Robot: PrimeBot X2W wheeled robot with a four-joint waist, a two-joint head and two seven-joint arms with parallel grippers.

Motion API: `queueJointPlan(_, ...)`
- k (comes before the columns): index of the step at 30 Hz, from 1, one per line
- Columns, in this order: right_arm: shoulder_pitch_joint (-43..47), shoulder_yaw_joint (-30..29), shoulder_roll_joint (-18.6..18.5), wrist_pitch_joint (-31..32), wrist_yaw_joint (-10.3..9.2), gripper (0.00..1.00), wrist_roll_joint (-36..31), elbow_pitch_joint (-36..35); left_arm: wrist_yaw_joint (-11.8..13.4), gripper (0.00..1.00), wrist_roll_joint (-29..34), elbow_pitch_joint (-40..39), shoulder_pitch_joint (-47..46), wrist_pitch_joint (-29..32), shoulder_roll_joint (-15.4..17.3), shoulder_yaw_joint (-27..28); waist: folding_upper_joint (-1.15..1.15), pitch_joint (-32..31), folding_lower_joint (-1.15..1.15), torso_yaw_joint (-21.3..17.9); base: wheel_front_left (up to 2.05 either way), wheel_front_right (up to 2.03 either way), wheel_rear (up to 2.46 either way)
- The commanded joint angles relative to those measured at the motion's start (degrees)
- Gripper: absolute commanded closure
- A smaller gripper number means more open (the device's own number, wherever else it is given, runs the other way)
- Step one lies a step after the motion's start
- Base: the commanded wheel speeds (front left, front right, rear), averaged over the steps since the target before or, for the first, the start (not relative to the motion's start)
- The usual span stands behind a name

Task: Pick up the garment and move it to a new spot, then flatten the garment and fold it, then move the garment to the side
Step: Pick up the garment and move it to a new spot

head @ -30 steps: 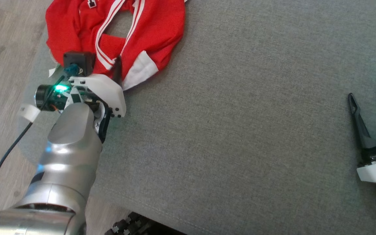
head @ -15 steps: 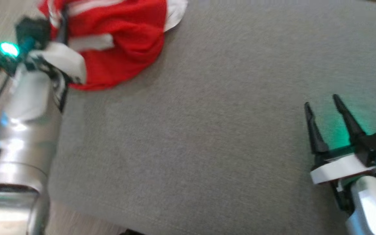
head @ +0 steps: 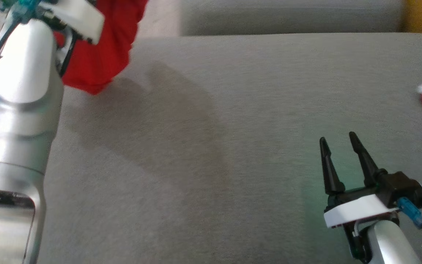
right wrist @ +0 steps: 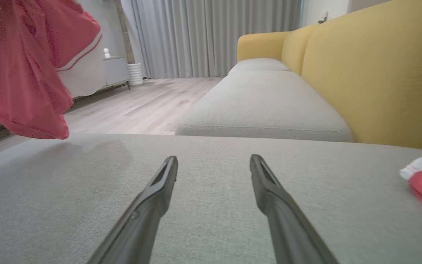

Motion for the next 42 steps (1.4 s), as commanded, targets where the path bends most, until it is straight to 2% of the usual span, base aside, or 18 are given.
queueJointPlan(1, -0.73, 1.48, 0.35, -0.22, -0.04, 0.00, 0.37, -2.14, -0.03, 1.00, -0.65, -3.12, -3.53, 0.40, 2.05, 0.77, 0.00, -5.21, 0.01, -7.76, 0.00, 0.00, 0.00)
queueJointPlan(6, -0.08, 1.32, 1.14, -0.22, -0.04, 0.00, 0.83, -3.28, -0.30, 1.00, -3.71, -10.38, -1.26, 4.35, 1.72, -1.66, 0.00, -5.31, 0.01, -12.62, 0.00, 0.00, 0.00)
queueJointPlan(9, -0.24, 1.37, 1.37, -0.22, -0.04, 0.00, 1.29, -3.59, -0.34, 1.00, -6.67, -13.01, 2.82, 6.37, 2.78, -4.72, 0.00, -4.36, 0.01, -14.62, 0.00, 0.00, 0.00)
queueJointPlan(14, -0.58, 0.93, 1.55, -0.22, -0.04, 0.00, 2.17, -3.78, -0.36, 1.00, -11.33, -14.59, 15.02, 7.72, 4.58, -8.51, 0.00, -1.65, 0.01, -15.42, 0.00, 0.00, 0.00)
queueJointPlan(16, -0.76, 1.29, 1.57, -0.22, -0.04, 0.00, 2.91, -3.41, -0.18, 1.00, -12.35, -13.78, 21.06, 6.29, 4.69, -9.54, 0.00, -0.54, 0.01, -15.10, 0.00, 0.00, 0.00)
queueJointPlan(17, -0.83, 1.60, 1.57, -0.22, -0.04, 0.00, 3.21, -3.11, 0.21, 0.80, -12.51, -12.92, 24.18, 5.16, 4.51, -10.03, 0.00, -0.15, 0.01, -14.89, 0.00, 0.00, 0.00)
queueJointPlan(18, -0.90, 1.99, 1.58, -0.22, -0.04, 0.00, 3.47, -2.70, 0.90, 0.31, -12.82, -11.84, 27.28, 3.89, 4.07, -10.33, 0.00, 0.19, 0.01, -14.69, 0.00, 0.00, 0.00)
queueJointPlan(19, -0.93, 2.36, 1.58, -0.22, -0.04, 0.00, 3.68, -2.32, 2.15, 0.00, -13.14, -10.77, 30.23, 2.24, 3.36, -10.35, 0.00, 0.40, 0.01, -14.41, 0.00, 0.00, 0.00)
queueJointPlan(22, -0.56, 2.70, 1.59, -0.22, -0.04, 0.00, 4.10, -1.38, 5.77, 0.00, -14.45, -8.06, 37.64, -2.19, 0.64, -9.85, 0.00, 0.37, 0.01, -12.90, 0.00, 0.00, 0.00)
queueJointPlan(25, 0.54, 2.21, 1.59, -0.22, -0.04, 0.00, 3.80, -0.65, 9.46, 0.00, -16.35, -8.60, 43.18, -4.15, -2.41, -7.45, 0.00, -0.65, 0.01, -10.30, 0.00, 0.00, 0.00)
queueJointPlan(28, 1.56, 1.84, 1.59, -0.22, -0.04, 0.00, 3.44, -0.27, 12.84, 0.00, -17.85, -16.33, 48.95, -4.31, -4.84, -2.11, 0.00, -1.98, 0.01, -7.91, 0.00, 0.00, 0.00)
queueJointPlan(31, 2.73, 0.97, 1.59, -0.22, -0.04, 0.00, 3.37, 0.09, 15.03, 0.00, -16.68, -25.51, 55.66, -4.33, -6.53, 2.84, 0.00, -4.10, 0.01, -5.52, 0.00, 0.00, 0.00)
queueJointPlan(34, 4.52, 0.46, 1.59, -0.22, -0.04, 0.00, 3.37, 0.22, 16.26, 0.00, -15.05, -32.76, 61.69, -4.34, -7.94, 6.93, 0.00, -6.45, 0.01, -3.47, 0.00, 0.00, 0.00)
queueJointPlan(35, 4.52, 0.46, 1.59, -0.22, -0.04, 0.00, 3.37, 0.22, 16.26, 0.00, -15.05, -32.76, 61.69, -4.34, -7.94, 6.93, 0.00, -6.45, 0.01, -3.47, 0.00, 0.00, 0.00)
queueJointPlan(38, 6.11, -0.12, 1.59, -0.22, -0.04, 0.00, 3.78, -0.17, 15.21, 0.00, -13.12, -39.78, 66.19, -4.35, -8.73, 8.85, 0.00, -8.40, 0.01, -2.00, 0.00, 0.00, 0.00)
queueJointPlan(42, 8.29, -0.32, 1.59, -0.22, -0.04, 0.00, 4.39, -0.23, 14.21, 0.00, -10.27, -44.13, 71.55, -4.35, -9.08, 9.19, 0.00, -11.01, 0.01, -0.97, 0.00, 0.00, 0.00)
